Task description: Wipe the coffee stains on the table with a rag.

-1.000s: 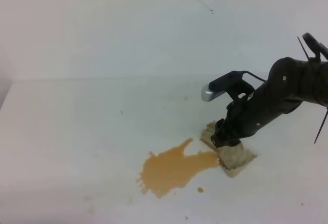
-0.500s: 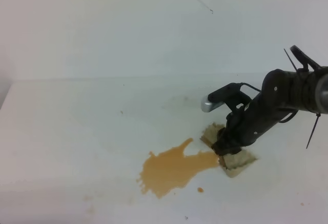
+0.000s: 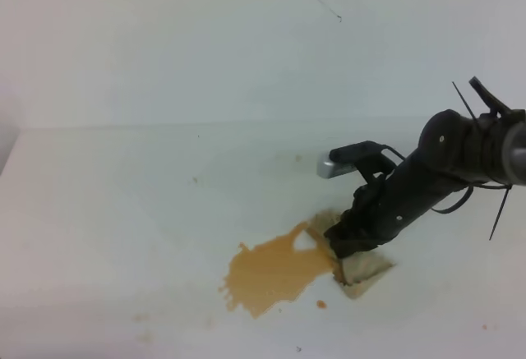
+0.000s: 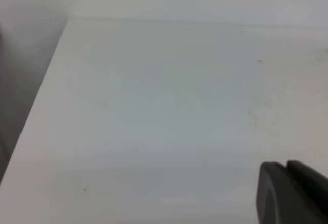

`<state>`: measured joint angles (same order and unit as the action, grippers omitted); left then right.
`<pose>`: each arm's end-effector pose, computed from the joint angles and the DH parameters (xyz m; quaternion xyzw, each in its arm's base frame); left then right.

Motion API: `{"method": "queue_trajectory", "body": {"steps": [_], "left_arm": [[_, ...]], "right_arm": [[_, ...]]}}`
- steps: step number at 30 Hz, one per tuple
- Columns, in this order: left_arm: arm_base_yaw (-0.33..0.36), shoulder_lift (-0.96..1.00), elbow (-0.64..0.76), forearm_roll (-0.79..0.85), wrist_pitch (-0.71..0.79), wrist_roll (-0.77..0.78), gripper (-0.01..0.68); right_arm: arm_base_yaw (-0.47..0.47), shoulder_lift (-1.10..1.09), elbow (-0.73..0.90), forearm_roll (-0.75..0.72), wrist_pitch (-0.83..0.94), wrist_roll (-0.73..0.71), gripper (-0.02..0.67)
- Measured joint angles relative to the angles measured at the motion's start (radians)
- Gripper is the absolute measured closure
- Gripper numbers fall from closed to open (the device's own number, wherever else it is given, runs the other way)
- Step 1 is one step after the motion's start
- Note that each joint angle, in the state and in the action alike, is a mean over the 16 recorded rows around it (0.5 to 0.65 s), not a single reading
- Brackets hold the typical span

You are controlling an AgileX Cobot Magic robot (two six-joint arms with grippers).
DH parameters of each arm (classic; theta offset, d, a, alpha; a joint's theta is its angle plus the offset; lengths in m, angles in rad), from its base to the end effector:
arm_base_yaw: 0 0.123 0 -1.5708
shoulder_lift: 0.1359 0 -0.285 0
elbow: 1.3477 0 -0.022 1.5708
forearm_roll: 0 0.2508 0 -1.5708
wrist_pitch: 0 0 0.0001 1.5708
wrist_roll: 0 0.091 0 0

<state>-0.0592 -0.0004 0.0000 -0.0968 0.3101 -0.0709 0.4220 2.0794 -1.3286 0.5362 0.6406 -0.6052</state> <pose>0.0540 -0.0059 0.1853 -0.0313 0.7802 -0.0807 0.6196 0.3635 0.1937 0.1319 -0.3046 0.9255 0.1726 0.1446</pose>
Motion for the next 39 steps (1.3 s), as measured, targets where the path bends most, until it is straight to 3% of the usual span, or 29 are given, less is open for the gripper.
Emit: {"method": "queue_trajectory", "body": {"steps": [9, 39], "left_arm": [[0.000, 0.000, 0.000, 0.000, 0.000, 0.000, 0.675], [0.000, 0.000, 0.000, 0.000, 0.000, 0.000, 0.675]], "right_arm": [[0.046, 0.043, -0.018, 0.084, -0.010, -0.023, 0.648], [0.170, 0.073, -0.087, 0.135, 0.012, -0.020, 0.648]]}}
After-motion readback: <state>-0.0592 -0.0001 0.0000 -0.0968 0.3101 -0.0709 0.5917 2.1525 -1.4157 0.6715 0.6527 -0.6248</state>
